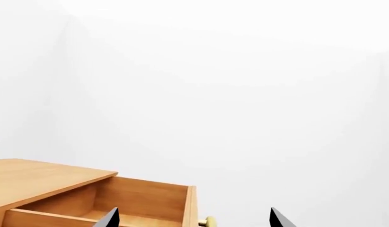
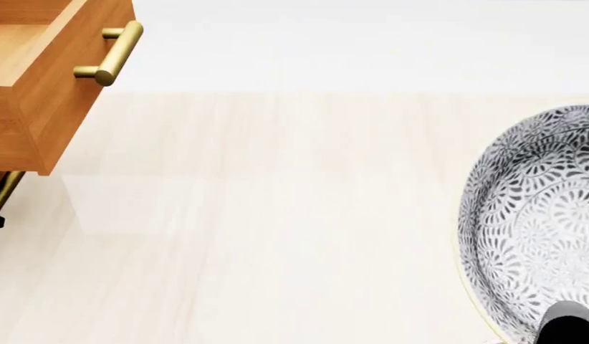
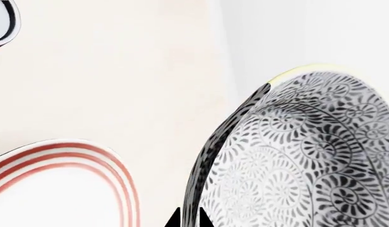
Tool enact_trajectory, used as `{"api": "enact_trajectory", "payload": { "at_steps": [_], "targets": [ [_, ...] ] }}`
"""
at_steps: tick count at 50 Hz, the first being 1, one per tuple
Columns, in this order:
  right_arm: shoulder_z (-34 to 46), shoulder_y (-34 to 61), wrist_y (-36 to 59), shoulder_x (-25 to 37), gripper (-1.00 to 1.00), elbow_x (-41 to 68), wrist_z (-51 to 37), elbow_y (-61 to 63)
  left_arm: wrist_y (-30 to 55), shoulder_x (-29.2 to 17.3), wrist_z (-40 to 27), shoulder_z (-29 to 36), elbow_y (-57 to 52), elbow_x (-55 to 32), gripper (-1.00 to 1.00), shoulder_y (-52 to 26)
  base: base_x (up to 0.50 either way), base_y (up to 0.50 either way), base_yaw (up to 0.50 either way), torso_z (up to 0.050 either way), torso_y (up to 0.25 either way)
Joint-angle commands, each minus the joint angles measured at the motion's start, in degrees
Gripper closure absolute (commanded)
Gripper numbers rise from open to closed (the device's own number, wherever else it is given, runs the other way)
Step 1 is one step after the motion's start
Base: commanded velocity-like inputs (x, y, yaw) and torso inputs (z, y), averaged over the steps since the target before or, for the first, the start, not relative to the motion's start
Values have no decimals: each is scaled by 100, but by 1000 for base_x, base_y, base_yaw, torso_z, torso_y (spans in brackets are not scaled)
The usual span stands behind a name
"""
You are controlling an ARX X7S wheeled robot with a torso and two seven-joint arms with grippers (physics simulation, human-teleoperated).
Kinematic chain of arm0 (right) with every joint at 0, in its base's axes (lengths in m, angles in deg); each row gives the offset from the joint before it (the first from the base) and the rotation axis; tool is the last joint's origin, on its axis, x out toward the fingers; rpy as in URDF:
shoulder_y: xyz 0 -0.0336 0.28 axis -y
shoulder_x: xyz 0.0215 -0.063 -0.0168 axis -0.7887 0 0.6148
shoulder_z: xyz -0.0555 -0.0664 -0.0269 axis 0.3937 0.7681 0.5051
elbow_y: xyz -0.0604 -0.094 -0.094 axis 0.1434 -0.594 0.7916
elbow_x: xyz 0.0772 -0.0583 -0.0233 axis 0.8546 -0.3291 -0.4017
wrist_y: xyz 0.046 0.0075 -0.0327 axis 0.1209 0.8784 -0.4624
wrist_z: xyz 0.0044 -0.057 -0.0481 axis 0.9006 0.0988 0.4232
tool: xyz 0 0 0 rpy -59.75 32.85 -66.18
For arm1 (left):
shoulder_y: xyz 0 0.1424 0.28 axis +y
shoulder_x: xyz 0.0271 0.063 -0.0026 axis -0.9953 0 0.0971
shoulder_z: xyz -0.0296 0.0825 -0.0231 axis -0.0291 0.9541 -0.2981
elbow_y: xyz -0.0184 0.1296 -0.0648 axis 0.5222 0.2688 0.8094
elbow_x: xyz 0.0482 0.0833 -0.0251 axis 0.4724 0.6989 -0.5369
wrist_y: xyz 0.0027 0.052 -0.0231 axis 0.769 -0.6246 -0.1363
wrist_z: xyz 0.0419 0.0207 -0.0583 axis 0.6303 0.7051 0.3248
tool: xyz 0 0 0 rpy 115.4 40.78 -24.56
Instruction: Put the bowl on the plate.
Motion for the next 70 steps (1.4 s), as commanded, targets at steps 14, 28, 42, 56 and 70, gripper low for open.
{"api": "enact_trajectory", "payload": {
  "at_steps": [14, 28, 42, 56, 70],
  "targets": [
    [-1737, -1705, -1206, -1016, 100, 157, -462, -280, -24, -41, -43, 75, 17, -8, -100, -15, 0, 0, 0, 0, 1],
    [-1667, -2071, -1626, -1377, 100, 219, -922, -672, -74, -60, -59, 98, 49, 2, -100, 17, 0, 0, 0, 0, 0],
    [-1387, -2167, -1856, -1591, 100, 263, -1250, -1063, -96, -90, -91, 109, 56, -1, -100, 18, 0, 0, 0, 0, 0],
    [-1290, -2434, -2291, -1806, 100, 385, -1804, -1677, -115, -128, -121, 103, 61, -15, -100, 22, 0, 0, 0, 0, 1],
    [-1268, -2734, -2545, -2002, 100, 455, -2115, -1957, -103, -172, -157, 94, 38, -58, -100, 4, 0, 0, 0, 0, 0]
  ]
}}
